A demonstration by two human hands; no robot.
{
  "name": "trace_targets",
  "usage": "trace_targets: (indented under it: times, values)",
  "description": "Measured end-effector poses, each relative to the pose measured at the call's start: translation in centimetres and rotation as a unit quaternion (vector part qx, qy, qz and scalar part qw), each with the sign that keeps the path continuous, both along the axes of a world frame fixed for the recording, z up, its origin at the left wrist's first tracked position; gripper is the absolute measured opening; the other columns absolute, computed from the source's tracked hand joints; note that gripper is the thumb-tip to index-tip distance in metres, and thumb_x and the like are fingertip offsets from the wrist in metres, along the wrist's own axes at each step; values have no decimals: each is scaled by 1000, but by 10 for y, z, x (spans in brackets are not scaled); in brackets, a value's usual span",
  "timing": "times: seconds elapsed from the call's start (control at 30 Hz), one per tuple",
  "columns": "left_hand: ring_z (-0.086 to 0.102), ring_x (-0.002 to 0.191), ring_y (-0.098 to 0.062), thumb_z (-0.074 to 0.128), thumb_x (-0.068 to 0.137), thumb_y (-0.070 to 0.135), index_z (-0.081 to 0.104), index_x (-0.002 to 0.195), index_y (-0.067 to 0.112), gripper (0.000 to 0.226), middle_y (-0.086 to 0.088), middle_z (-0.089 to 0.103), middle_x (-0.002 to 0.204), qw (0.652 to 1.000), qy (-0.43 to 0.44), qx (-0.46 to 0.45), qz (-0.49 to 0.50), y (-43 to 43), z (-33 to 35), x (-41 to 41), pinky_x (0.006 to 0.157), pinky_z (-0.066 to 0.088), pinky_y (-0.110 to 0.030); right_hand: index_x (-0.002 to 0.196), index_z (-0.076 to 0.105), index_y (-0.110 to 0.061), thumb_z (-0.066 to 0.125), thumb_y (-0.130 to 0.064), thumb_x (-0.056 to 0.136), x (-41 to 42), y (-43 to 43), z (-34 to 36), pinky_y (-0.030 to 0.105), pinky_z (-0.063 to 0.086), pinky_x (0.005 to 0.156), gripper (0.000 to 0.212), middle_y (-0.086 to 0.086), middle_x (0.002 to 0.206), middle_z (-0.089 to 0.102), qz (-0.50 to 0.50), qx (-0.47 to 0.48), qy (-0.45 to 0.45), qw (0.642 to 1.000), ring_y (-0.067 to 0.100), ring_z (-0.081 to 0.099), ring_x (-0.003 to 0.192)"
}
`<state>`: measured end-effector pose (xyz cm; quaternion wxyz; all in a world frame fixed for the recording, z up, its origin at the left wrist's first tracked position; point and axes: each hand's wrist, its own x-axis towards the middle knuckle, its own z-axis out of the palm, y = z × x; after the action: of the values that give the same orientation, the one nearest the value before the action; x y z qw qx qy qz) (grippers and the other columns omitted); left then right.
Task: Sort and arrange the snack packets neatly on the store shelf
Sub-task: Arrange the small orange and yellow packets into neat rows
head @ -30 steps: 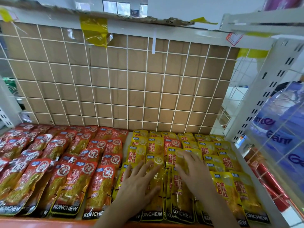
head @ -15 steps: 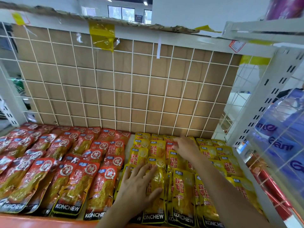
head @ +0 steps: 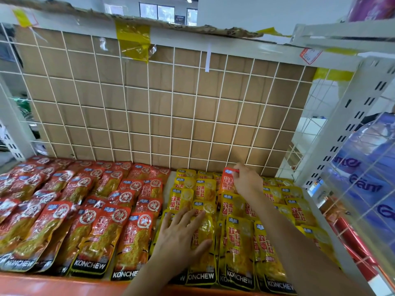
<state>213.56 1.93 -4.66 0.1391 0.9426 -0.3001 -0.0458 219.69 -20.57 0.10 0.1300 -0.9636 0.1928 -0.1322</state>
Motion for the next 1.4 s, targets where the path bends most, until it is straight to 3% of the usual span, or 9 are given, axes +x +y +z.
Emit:
trace_targets:
  times: [0.27, 0.5, 0.67, 0.8, 0.9, 1.03, 1.13, 1.27, 1.4]
  values:
    - [-4, 143, -5, -10, 59, 81, 2, 145, 45, 94, 20, 11, 154, 1000, 3, -2, 1, 0, 1, -1, 117, -6, -42, 105, 56, -15, 45, -23, 97, -5, -2, 29, 35, 47, 72, 16, 10, 104, 65, 15, 54, -82, 995, 28, 60, 93]
    - [1, 142, -4, -14, 58, 82, 3, 145, 45, 97, 21, 14, 153, 1000, -8, -6, 2, 1, 0, 0, 116, -6, -40, 105, 60, -7, 51, -12, 93, -23, -12, 51, 41, 50, 70, 15, 15, 93, 66, 38, 117, -260, 958, 32, 62, 82]
    - [-1, 142, -4, -10, 62, 80, 4, 145, 46, 91, 22, 13, 153, 1000, -7, -3, 2, 1, 2, -1, 112, -14, -37, 96, 61, -7, 54, -12, 91, -40, -16, 55, 28, 37, 67, 10, 3, 82, 60, 62, 173, -290, 939, 18, 53, 76]
    - [-6, 142, -3, -10, 67, 75, 5, 145, 46, 84, 19, 8, 154, 1000, -17, -8, -2, 3, 3, -2, 112, -16, -36, 86, 59, -14, 55, -9, 91, -58, -11, 46, 25, 36, 59, 8, 1, 76, 59, 94, 207, -282, 932, 11, 51, 66]
    - [-5, 140, 0, -11, 72, 73, 15, 145, 44, 83, 16, 12, 154, 999, -23, -46, -11, 6, 4, -4, 110, -18, -33, 81, 56, -17, 56, -7, 90, -68, -6, 37, 13, 36, 56, 13, -5, 71, 58, 106, 218, -273, 931, 1, 51, 64]
    - [25, 137, -7, 18, 91, 63, 36, 139, 37, 57, 11, 36, 146, 990, -65, -125, -14, 17, 8, -3, 115, 16, -40, 77, 55, -29, 59, -14, 89, -79, 3, 22, 21, 40, 58, 20, -8, 73, 60, 107, 261, -247, 927, 6, 53, 65]
    - [29, 134, -6, 23, 88, 54, 32, 141, 38, 55, 16, 34, 146, 990, -55, -131, -6, 35, 14, 2, 113, 16, -29, 75, 56, -31, 60, -15, 88, -86, 13, 17, 20, 39, 58, 21, -11, 69, 61, 116, 277, -234, 925, 4, 54, 65]
    - [39, 126, -5, 29, 90, 52, 36, 136, 38, 49, 15, 43, 138, 984, -77, -160, 27, 73, 15, 14, 107, 30, -32, 76, 56, -25, 58, -2, 88, -84, 33, 14, 7, 38, 57, 25, -7, 67, 60, 116, 276, -222, 928, -7, 55, 68]
    - [36, 123, -3, 22, 86, 63, 42, 136, 32, 62, 17, 42, 138, 980, -91, -160, 78, 118, 15, 28, 104, 35, -34, 76, 56, -26, 63, -11, 86, -72, 63, 16, 15, 38, 58, 19, -9, 73, 58, 126, 298, -214, 922, 4, 53, 64]
